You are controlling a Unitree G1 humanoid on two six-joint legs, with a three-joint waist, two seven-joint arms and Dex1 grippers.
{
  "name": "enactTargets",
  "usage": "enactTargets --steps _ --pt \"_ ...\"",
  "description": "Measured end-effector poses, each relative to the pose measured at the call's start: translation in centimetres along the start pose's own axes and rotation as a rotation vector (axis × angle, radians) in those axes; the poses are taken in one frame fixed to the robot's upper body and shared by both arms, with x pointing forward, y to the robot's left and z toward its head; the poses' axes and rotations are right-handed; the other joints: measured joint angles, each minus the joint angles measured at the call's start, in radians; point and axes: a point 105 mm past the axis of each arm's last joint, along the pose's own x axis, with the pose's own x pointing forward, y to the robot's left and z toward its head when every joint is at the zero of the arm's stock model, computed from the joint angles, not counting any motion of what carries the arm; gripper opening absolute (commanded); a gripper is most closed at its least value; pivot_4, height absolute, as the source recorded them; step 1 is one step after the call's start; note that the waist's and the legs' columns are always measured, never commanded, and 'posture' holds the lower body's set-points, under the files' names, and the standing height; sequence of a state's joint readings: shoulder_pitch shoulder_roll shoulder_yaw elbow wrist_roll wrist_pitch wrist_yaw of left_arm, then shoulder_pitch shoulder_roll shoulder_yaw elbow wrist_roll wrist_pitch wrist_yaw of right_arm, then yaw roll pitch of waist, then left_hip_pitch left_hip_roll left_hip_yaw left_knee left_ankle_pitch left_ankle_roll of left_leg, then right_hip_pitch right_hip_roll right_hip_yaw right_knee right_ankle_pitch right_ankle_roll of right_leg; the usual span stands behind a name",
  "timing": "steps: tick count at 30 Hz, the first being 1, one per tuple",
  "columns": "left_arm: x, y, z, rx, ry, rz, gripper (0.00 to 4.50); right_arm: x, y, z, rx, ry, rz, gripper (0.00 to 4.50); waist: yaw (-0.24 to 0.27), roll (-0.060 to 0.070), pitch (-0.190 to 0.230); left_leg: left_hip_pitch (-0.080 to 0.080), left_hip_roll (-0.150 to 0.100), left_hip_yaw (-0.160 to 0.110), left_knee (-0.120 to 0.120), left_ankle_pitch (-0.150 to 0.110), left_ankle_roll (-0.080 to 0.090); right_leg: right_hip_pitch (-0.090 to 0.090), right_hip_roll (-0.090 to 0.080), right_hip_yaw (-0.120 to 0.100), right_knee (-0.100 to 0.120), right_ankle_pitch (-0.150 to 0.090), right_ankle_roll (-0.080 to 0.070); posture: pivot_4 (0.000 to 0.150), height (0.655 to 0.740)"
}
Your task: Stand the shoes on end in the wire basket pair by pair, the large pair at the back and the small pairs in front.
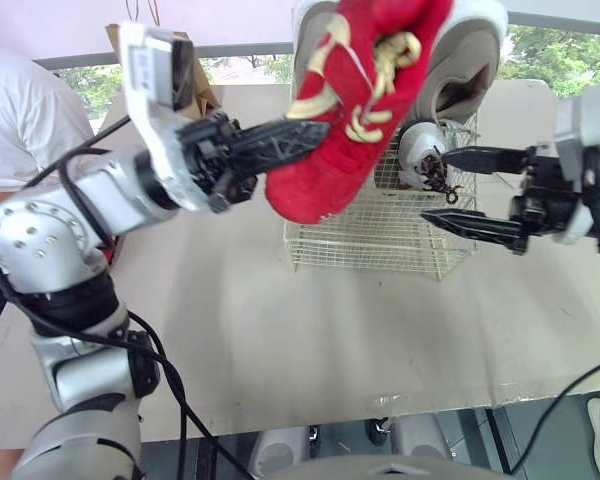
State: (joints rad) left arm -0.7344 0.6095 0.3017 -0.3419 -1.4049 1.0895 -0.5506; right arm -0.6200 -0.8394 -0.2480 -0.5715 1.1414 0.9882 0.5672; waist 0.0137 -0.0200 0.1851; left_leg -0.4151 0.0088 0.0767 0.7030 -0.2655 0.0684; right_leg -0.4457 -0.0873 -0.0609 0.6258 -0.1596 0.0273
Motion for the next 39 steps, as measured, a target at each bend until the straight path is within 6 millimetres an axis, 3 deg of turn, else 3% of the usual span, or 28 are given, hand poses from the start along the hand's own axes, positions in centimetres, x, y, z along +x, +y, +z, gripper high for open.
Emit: enactTargets --steps 3,10,13,15,26,29,32,34,35,39 --pt "0.8 0.6 -1.5 0.121 -0.017 0.056 0.53 1.7 0.1 1.6 0.118 -0.131 -0.02 3.79 0.001 0.0 0.0 -0.001 0.0 0.001 0.0 0.003 0.005 -0.001 0.001 0.0 0.0 0.0 0.0 0.15 0.74" --pt "1.7 1.3 -0.7 0.332 -0.14 0.121 0.53 2.3 -0.5 2.4 0.277 -0.19 -0.074 3.79 0.003 0.0 0.0 -0.003 -0.001 0.002 0.0 0.0 0.011 -0.001 0.008 -0.003 -0.004 0.0 0.001 0.15 0.74" --pt "2.2 1.3 -0.6 0.342 -0.181 0.126 0.52 2.2 -0.5 2.8 0.288 -0.203 -0.073 3.79 0.001 0.0 0.0 -0.003 -0.001 0.002 0.0 -0.002 0.014 -0.001 0.009 -0.002 -0.004 0.0 0.002 0.15 0.74" --pt "2.8 2.1 -0.6 0.328 -0.185 0.159 0.52 2.9 1.3 3.2 0.277 -0.194 0.013 3.79 0.001 0.0 0.0 -0.002 0.0 0.003 0.0 -0.002 0.015 -0.001 0.01 -0.002 -0.003 0.001 0.004 0.15 0.74" --pt "2.8 2.5 -0.8 0.326 -0.185 0.176 0.52 4.0 0.8 3.3 0.303 -0.211 -0.037 3.79 -0.001 -0.001 0.0 -0.001 0.003 0.004 0.0 -0.002 0.015 -0.001 0.015 0.001 -0.003 0.001 0.005 0.15 0.74" --pt "2.8 2.6 -0.9 0.32 -0.18 0.178 0.52 4.3 0.2 3.0 0.335 -0.215 -0.084 2.63 0.0 -0.001 0.0 -0.001 0.003 0.004 0.0 -0.002 0.014 -0.001 0.015 0.001 -0.003 0.001 0.005 0.15 0.74" --pt "2.7 2.6 -1.2 0.314 -0.169 0.184 0.52 4.5 -0.6 2.5 0.365 -0.199 -0.141 0.79 -0.001 -0.001 0.0 -0.001 0.003 0.004 0.0 -0.002 0.014 -0.001 0.015 0.001 -0.003 0.001 0.004 0.15 0.74" --pt "2.6 2.7 -1.2 0.313 -0.166 0.186 0.52 4.6 -0.7 2.4 0.375 -0.2 -0.153 0.18 -0.001 -0.001 0.0 -0.001 0.003 0.004 0.0 -0.002 0.014 -0.002 0.015 0.001 -0.003 0.001 0.005 0.15 0.74" --pt "2.6 2.7 -1.2 0.314 -0.165 0.187 0.52 4.6 -0.7 2.4 0.38 -0.201 -0.154 0.0 -0.001 -0.001 0.0 -0.001 0.004 0.004 0.0 -0.002 0.014 -0.002 0.015 0.001 -0.003 0.001 0.005 0.15 0.74" --pt "2.5 2.8 -1.4 0.308 -0.146 0.191 0.52 4.7 -1.0 2.2 0.396 -0.2 -0.149 0.0 -0.001 -0.001 0.0 -0.001 0.004 0.004 0.0 -0.002 0.015 -0.002 0.015 0.001 -0.003 0.001 0.004 0.15 0.74"
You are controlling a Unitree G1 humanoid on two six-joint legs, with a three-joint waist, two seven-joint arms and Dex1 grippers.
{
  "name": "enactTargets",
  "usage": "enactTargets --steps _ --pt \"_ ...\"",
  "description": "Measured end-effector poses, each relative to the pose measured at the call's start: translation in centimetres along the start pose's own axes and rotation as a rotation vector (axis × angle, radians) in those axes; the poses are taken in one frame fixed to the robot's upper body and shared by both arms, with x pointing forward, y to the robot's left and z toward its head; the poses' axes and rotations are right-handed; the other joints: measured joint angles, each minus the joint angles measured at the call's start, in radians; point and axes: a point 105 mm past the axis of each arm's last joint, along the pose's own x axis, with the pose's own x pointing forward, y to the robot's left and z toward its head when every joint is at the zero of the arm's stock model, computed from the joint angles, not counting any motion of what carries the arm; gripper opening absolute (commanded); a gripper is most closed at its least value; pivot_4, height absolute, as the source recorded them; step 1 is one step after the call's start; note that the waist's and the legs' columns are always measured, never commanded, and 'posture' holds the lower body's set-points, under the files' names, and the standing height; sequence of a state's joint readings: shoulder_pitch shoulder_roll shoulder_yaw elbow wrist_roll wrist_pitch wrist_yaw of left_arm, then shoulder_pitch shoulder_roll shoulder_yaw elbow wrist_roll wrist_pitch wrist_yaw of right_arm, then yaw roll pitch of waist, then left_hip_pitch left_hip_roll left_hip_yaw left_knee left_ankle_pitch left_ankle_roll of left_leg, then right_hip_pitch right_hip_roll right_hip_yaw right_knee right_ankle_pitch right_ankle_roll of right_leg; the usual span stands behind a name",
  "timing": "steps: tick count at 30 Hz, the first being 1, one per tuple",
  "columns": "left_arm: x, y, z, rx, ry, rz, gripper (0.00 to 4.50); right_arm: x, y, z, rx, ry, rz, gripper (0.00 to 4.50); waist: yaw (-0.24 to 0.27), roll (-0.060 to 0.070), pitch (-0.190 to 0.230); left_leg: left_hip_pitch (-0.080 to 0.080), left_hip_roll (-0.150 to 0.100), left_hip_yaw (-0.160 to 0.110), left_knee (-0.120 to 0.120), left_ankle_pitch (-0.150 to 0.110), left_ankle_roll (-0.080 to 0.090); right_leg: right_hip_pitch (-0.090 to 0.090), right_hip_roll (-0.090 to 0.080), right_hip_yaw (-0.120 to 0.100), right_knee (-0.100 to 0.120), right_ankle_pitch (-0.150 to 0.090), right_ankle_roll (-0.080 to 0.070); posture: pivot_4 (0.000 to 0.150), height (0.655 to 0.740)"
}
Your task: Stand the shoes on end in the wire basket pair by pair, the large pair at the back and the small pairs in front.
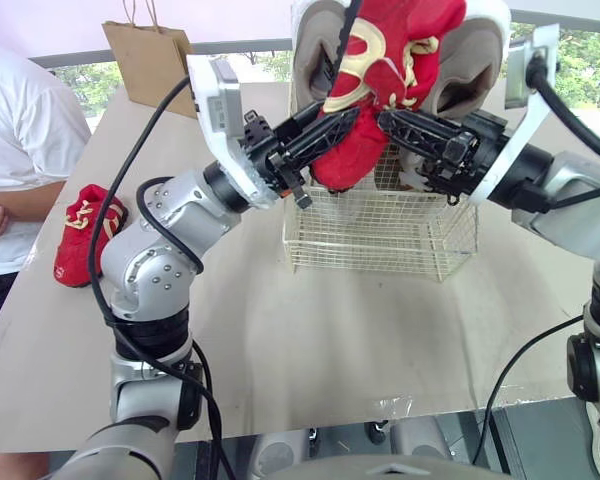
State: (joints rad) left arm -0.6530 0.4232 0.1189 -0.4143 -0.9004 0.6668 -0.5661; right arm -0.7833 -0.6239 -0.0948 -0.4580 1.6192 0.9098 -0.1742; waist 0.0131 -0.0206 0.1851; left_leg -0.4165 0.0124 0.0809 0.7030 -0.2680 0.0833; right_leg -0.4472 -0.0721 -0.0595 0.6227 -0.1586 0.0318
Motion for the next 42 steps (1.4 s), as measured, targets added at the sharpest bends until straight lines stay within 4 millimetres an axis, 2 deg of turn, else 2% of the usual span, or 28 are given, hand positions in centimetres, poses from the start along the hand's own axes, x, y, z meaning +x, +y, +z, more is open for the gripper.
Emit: enactTargets --steps 3,9,11,12,17,23,26,28,32,37,42 --pt "0.0 -0.1 -0.1 -0.012 0.004 -0.004 0.52 -0.1 0.0 -0.1 -0.004 0.001 0.008 0.0 0.0 0.0 0.0 0.0 0.0 0.0 0.0 0.0 0.0 0.0 0.0 0.0 0.0 0.0 0.0 0.15 0.74" --pt "-0.6 -1.0 -0.4 -0.206 0.007 -0.061 3.32 -1.0 -0.1 -0.6 -0.04 -0.027 0.003 0.0 0.001 0.0 0.0 0.0 0.001 0.0 0.0 0.0 0.0 0.0 0.0 0.0 0.0 -0.002 0.003 0.15 0.74" --pt "-0.5 -1.2 -0.6 -0.26 0.014 -0.06 3.94 -1.4 -0.2 -0.2 -0.048 -0.061 -0.007 0.0 0.001 0.0 0.0 0.0 0.001 0.0 0.0 0.0 0.0 0.0 0.0 0.0 0.0 -0.002 0.004 0.15 0.74" --pt "-0.6 -1.2 -0.7 -0.288 0.015 -0.056 4.38 -1.7 -0.2 -0.1 -0.051 -0.074 -0.012 0.0 0.001 0.0 0.0 0.0 0.001 -0.001 0.0 0.0 0.0 0.0 0.0 0.0 0.0 -0.002 0.004 0.15 0.74" --pt "-3.2 -1.5 -1.8 -0.429 0.081 -0.034 4.38 -4.2 -1.4 0.6 -0.081 -0.132 -0.11 0.0 -0.002 0.0 0.0 0.0 0.002 0.0 -0.001 0.002 -0.004 -0.001 0.001 0.0 0.0 -0.002 0.003 0.15 0.74" --pt "-6.7 -3.8 -3.7 -0.352 0.289 -0.112 4.38 -6.8 -1.5 0.2 -0.259 -0.055 -0.217 0.0 0.0 0.001 0.0 0.001 0.002 0.003 -0.001 0.0 -0.002 -0.001 0.001 0.002 -0.001 -0.005 0.001 0.15 0.74" --pt "-8.5 -4.8 -5.1 -0.315 0.349 -0.137 4.38 -7.6 -1.5 -1.1 -0.371 0.018 -0.275 0.0 0.001 0.001 0.0 0.001 0.003 0.003 -0.002 -0.001 -0.002 -0.001 0.0 0.001 -0.003 -0.005 0.001 0.15 0.74" --pt "-9.5 -5.3 -5.7 -0.28 0.365 -0.15 4.38 -7.8 -0.6 -2.1 -0.422 0.048 -0.285 0.0 0.001 0.001 0.0 0.001 0.003 0.003 -0.002 -0.003 -0.006 -0.002 -0.003 0.002 -0.003 -0.005 0.001 0.15 0.74" --pt "-11.1 -5.6 -6.8 -0.2 0.385 -0.122 4.38 -8.5 0.3 -4.4 -0.434 0.118 -0.32 0.0 0.003 0.001 0.0 -0.001 0.004 0.001 -0.002 -0.004 -0.006 -0.002 -0.008 0.002 -0.005 -0.005 0.001 0.15 0.74" --pt "-11.4 -5.3 -7.0 -0.132 0.359 -0.089 4.38 -8.9 -0.6 -5.1 -0.489 0.125 -0.431 0.0 0.001 0.001 0.0 -0.002 0.004 0.001 -0.003 -0.004 -0.006 -0.002 -0.008 0.002 -0.007 -0.005 0.001 0.15 0.74" --pt "-11.1 -5.5 -7.1 -0.105 0.349 -0.085 4.38 -8.6 -1.5 -5.9 -0.459 0.067 -0.511 0.0 0.001 0.002 0.0 -0.002 0.004 0.001 -0.005 -0.002 -0.008 -0.003 -0.007 0.001 -0.008 -0.005 0.001 0.15 0.74"
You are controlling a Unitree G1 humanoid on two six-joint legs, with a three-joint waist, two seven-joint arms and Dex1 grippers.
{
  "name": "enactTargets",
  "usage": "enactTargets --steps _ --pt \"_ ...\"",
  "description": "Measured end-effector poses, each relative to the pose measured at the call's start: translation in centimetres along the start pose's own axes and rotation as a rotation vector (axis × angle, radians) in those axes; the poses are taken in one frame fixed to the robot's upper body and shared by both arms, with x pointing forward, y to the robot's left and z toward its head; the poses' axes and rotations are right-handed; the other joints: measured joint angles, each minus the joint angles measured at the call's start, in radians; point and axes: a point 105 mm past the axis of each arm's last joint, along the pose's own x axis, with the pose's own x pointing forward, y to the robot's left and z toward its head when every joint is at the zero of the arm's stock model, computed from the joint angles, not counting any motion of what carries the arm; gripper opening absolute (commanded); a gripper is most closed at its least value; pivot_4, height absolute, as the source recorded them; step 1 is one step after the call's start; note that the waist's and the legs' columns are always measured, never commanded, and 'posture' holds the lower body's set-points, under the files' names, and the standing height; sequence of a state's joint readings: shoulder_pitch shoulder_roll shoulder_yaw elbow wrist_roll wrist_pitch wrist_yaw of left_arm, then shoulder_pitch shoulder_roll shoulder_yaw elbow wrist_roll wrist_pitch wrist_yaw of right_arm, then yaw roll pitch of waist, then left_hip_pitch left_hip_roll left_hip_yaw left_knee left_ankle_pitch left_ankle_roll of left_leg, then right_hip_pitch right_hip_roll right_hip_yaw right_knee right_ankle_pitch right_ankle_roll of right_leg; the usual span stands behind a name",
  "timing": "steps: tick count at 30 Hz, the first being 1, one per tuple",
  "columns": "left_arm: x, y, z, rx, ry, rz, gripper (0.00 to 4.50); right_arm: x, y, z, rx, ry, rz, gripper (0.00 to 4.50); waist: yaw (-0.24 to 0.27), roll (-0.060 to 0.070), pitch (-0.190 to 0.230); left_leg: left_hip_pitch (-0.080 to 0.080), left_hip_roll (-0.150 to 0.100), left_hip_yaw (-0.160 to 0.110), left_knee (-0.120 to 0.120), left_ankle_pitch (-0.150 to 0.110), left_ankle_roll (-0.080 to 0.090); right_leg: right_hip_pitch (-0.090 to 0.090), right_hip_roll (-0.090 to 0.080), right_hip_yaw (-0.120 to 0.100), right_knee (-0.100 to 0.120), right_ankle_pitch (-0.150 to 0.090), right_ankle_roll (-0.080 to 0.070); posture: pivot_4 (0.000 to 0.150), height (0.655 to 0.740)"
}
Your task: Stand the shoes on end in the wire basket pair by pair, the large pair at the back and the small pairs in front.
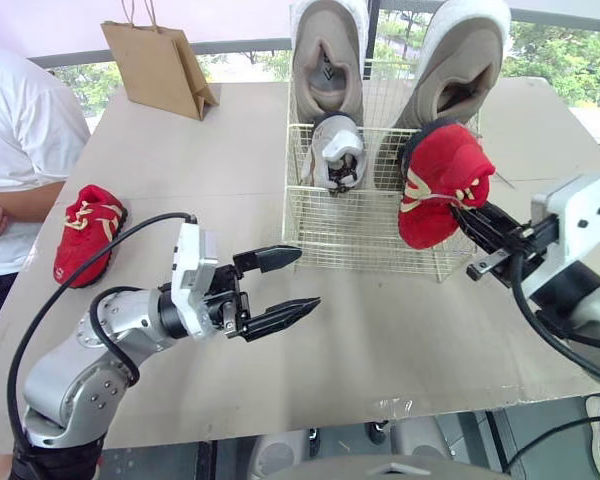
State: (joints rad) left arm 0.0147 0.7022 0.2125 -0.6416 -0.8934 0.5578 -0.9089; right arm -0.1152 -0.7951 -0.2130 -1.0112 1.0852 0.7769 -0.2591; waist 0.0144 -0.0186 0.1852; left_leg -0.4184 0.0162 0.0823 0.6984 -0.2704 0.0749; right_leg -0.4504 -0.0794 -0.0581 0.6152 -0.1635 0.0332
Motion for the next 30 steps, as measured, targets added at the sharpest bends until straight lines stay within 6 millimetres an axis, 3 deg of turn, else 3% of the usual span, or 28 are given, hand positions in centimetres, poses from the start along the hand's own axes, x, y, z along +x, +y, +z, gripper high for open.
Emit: enactTargets --steps 5,14,17,23,26,30 --pt "0.3 -0.2 -0.1 0.008 0.004 -0.001 4.38 0.3 0.2 -1.1 0.015 0.005 -0.042 0.0 0.001 0.0 0.0 0.0 0.0 0.0 -0.001 0.001 -0.001 0.0 0.001 -0.002 -0.002 0.0 0.0 0.15 0.74" --pt "0.0 -0.3 1.3 0.0 -0.074 -0.013 4.38 -0.2 0.1 -5.9 0.092 0.112 -0.087 0.0 0.0 0.001 0.0 0.0 0.0 0.0 -0.004 0.001 -0.001 0.001 0.007 -0.005 -0.005 0.0 0.0 0.15 0.74" --pt "-0.5 0.1 1.4 -0.002 -0.067 -0.015 4.4 -0.2 0.3 -6.2 0.129 0.099 -0.062 1.06 0.0 0.001 -0.001 0.001 0.001 0.0 -0.004 0.0 0.001 0.001 0.008 -0.004 -0.005 0.0 0.0 0.15 0.74" --pt "-2.1 1.8 1.2 -0.001 -0.053 0.039 4.4 -1.4 0.4 -6.4 0.189 0.103 0.03 3.73 0.003 0.002 -0.002 0.001 0.001 0.0 -0.004 -0.001 0.002 0.002 0.008 -0.005 -0.006 0.0 0.0 0.15 0.74" --pt "-2.5 2.2 1.1 0.0 -0.051 0.079 4.4 -2.9 0.2 -6.2 0.176 0.122 0.106 3.73 0.004 0.002 -0.002 0.001 0.001 0.0 -0.004 -0.001 0.002 0.003 0.007 -0.004 -0.007 0.0 0.0 0.15 0.74" --pt "-3.6 3.9 1.0 -0.028 -0.071 0.206 4.4 -4.0 0.3 -4.6 0.14 0.023 0.232 3.73 -0.002 0.002 -0.002 0.002 0.003 0.0 -0.004 -0.001 0.003 0.003 0.008 -0.004 -0.006 0.0 0.0 0.15 0.74"
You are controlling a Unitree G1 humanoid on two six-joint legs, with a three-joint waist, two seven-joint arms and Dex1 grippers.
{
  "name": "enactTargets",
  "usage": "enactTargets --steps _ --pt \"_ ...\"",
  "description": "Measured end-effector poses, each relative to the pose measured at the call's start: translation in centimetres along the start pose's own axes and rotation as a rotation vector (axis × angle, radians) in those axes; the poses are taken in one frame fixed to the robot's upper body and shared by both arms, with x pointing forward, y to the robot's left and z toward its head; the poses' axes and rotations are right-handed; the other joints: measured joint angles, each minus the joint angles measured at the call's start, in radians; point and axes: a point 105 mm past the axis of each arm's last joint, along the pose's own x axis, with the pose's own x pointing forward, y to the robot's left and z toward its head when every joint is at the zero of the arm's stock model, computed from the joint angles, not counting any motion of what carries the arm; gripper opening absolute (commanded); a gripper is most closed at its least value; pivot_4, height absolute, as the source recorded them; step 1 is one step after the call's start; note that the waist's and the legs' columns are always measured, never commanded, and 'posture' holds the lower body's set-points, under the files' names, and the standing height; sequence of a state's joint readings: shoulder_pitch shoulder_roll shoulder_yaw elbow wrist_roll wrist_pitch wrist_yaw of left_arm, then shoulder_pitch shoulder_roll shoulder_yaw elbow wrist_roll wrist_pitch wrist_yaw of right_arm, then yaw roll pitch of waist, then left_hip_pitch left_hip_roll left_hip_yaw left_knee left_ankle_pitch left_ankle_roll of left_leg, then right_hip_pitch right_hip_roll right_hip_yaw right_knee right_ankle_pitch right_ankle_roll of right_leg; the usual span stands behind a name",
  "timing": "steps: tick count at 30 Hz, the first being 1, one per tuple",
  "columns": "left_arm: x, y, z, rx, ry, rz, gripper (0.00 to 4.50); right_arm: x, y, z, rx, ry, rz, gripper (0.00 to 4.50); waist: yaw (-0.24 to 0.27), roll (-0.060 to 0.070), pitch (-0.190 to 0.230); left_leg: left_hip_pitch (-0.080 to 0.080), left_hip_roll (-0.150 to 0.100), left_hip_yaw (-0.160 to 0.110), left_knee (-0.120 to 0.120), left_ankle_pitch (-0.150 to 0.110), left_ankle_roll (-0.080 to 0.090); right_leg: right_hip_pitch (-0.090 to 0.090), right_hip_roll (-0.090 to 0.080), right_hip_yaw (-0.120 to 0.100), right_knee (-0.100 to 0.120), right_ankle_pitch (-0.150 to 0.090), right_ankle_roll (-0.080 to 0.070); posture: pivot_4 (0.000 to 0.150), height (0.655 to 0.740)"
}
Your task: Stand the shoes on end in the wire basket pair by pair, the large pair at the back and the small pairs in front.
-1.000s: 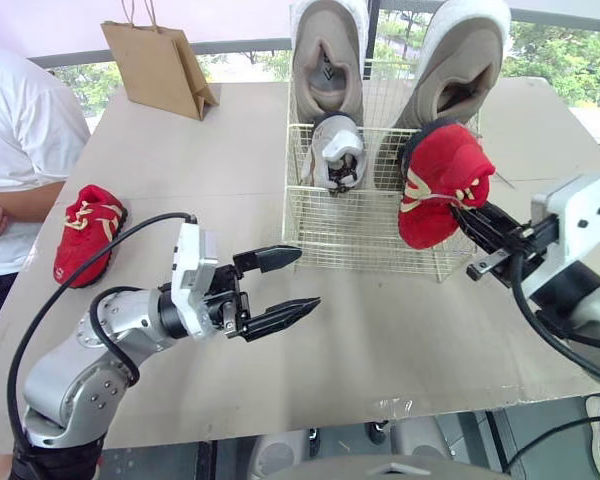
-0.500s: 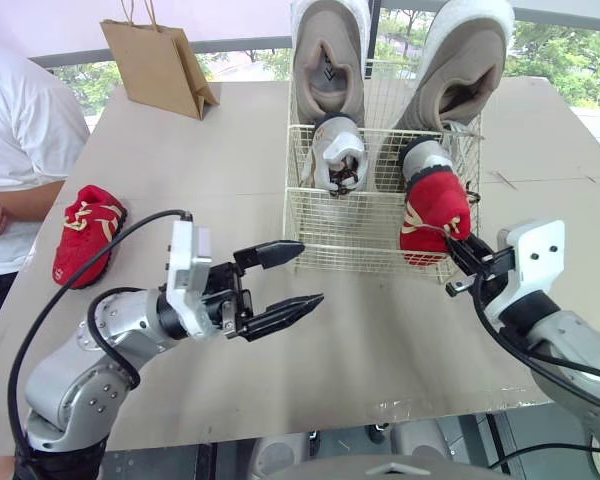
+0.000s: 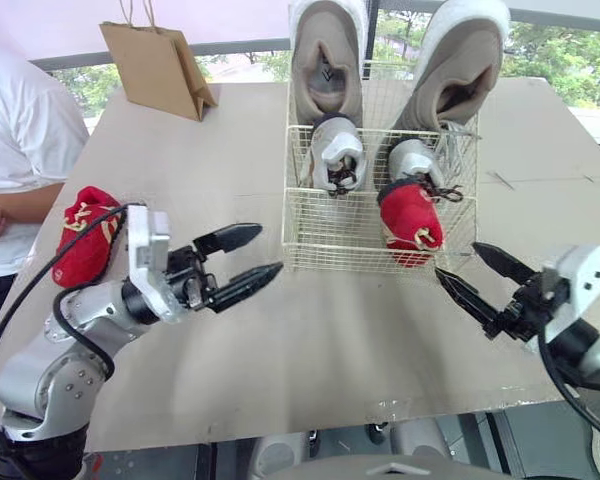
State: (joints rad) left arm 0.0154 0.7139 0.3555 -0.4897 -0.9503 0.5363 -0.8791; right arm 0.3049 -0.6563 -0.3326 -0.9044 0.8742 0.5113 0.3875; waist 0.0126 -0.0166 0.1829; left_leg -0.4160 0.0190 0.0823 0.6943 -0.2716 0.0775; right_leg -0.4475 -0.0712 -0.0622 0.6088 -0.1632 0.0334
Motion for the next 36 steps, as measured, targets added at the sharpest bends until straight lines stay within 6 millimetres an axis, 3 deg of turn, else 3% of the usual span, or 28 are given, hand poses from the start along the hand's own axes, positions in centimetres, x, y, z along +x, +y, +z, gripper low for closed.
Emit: enactTargets --steps 1,5,8,15,19,22,25,31,36 --pt "-1.0 2.2 0.2 -0.029 -0.006 0.121 4.4 -0.2 0.9 0.9 -0.061 0.033 0.146 3.73 -0.003 0.003 0.001 0.002 0.0 0.002 0.0 0.0 0.0 0.0 0.0 0.002 0.001 0.0 0.0 0.15 0.74" --pt "-5.9 8.4 1.1 -0.077 0.013 0.444 4.4 0.7 2.5 6.2 -0.245 -0.062 0.366 3.73 -0.007 0.002 0.0 0.003 0.003 -0.002 0.0 0.0 -0.001 -0.001 0.0 -0.003 0.0 0.001 -0.001 0.15 0.74" --pt "-8.7 10.7 1.9 -0.09 0.016 0.57 4.4 1.3 3.9 7.7 -0.273 -0.091 0.485 3.73 0.003 0.001 0.0 0.001 0.003 -0.004 -0.001 -0.001 -0.003 -0.002 -0.001 -0.005 -0.001 0.001 -0.003 0.15 0.74" --pt "-11.4 12.1 1.8 -0.094 0.092 0.618 4.4 3.0 4.6 7.3 -0.31 -0.065 0.568 3.73 0.007 -0.001 0.0 -0.001 -0.001 -0.001 -0.006 0.001 -0.003 -0.005 -0.005 -0.004 -0.006 0.003 -0.006 0.15 0.74" --pt "-15.1 14.2 3.5 -0.12 0.144 0.734 4.4 2.7 5.9 7.8 -0.331 -0.095 0.685 3.73 0.002 -0.003 0.0 -0.001 0.0 -0.001 -0.007 0.0 -0.003 -0.005 0.0 -0.005 -0.005 0.002 -0.004 0.15 0.74" --pt "-18.0 15.7 5.2 -0.153 0.156 0.818 4.4 2.6 5.9 7.4 -0.326 -0.088 0.713 3.73 0.003 -0.003 -0.001 0.0 0.0 0.0 -0.007 0.0 -0.002 -0.005 -0.001 -0.005 -0.005 0.0 -0.001 0.15 0.74" --pt "-20.1 16.6 5.2 -0.188 0.213 0.896 4.4 2.5 5.6 7.0 -0.319 -0.077 0.714 3.73 0.003 -0.003 -0.001 0.001 0.0 0.002 -0.007 -0.002 0.001 -0.005 -0.001 -0.005 -0.003 0.0 -0.001 0.15 0.74" --pt "-23.0 18.5 1.8 -0.231 0.441 1.074 4.4 2.3 5.3 6.4 -0.318 -0.066 0.713 3.73 0.005 -0.009 -0.004 0.001 0.0 0.003 -0.006 0.0 -0.002 -0.005 -0.001 -0.006 -0.001 0.003 -0.005 0.15 0.74" --pt "-22.0 18.9 -1.1 -0.242 0.599 1.032 4.4 2.0 5.1 6.2 -0.311 -0.046 0.702 3.73 0.008 -0.01 -0.004 0.001 0.0 0.004 -0.005 0.0 -0.002 -0.005 -0.002 -0.005 -0.001 0.003 -0.005 0.15 0.74"
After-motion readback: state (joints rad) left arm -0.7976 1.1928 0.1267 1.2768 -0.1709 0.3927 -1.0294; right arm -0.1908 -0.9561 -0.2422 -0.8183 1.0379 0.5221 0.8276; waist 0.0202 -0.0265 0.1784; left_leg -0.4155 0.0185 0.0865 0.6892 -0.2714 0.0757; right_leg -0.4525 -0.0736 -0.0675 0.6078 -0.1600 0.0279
